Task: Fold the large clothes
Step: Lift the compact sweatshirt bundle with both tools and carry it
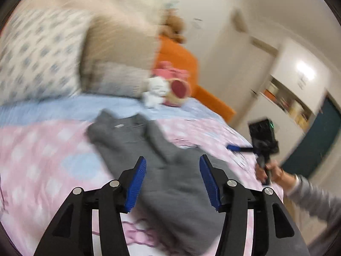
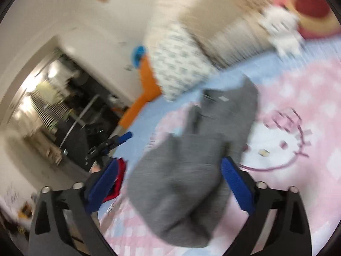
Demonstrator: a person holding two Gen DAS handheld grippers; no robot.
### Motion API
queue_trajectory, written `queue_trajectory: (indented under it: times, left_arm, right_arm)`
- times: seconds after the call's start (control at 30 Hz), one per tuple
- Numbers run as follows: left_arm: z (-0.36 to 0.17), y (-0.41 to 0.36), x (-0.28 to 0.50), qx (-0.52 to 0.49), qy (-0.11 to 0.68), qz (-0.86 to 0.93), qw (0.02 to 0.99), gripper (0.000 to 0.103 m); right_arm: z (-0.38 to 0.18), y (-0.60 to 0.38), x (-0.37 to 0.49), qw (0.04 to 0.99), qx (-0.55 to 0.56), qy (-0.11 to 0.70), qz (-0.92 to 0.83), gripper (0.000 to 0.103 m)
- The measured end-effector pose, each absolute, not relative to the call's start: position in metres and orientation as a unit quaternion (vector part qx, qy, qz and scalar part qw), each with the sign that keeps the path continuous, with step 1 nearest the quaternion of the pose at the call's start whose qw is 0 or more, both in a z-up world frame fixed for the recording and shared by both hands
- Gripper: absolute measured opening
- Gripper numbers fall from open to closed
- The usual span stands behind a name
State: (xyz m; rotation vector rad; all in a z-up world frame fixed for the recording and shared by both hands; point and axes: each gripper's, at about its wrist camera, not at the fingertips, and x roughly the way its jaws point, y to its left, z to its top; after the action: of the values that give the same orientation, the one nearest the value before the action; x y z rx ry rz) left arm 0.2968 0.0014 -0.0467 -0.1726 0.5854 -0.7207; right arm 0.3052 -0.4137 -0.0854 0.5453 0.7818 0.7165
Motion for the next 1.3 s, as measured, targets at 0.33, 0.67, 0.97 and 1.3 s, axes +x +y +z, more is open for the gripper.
queue_trajectory:
  times: [0.33, 0.67, 0.97, 1.3]
  left_arm:
    - [-0.110, -0.129, 0.304, 0.078, 0.385, -0.387, 0.834, 0.054]
    - [-0.157, -0.121, 0.331, 0.055, 0.398, -0.360, 0.842, 0.051]
    - [-0.106, -0.149, 0.206, 0.345, 0.253, -0.344, 0.836, 0.085]
    - [-0.234, -0.195, 0.136, 0.695, 0.153, -0.213, 0.669, 0.087]
  right_arm:
    - [-0.116, -0.343, 0.304, 0.829, 0.149, 0.423, 0.335, 0.035]
    - [-0.169, -0.348, 0.327, 0.826, 0.140, 0.460, 0.295, 0.019]
    - [-0.070, -0.298, 0.238, 0.876, -0.184, 0.332, 0.298, 0.095]
    - [-0.192, -0.220, 0.130, 0.723, -0.616, 0.219, 0.225, 0.085]
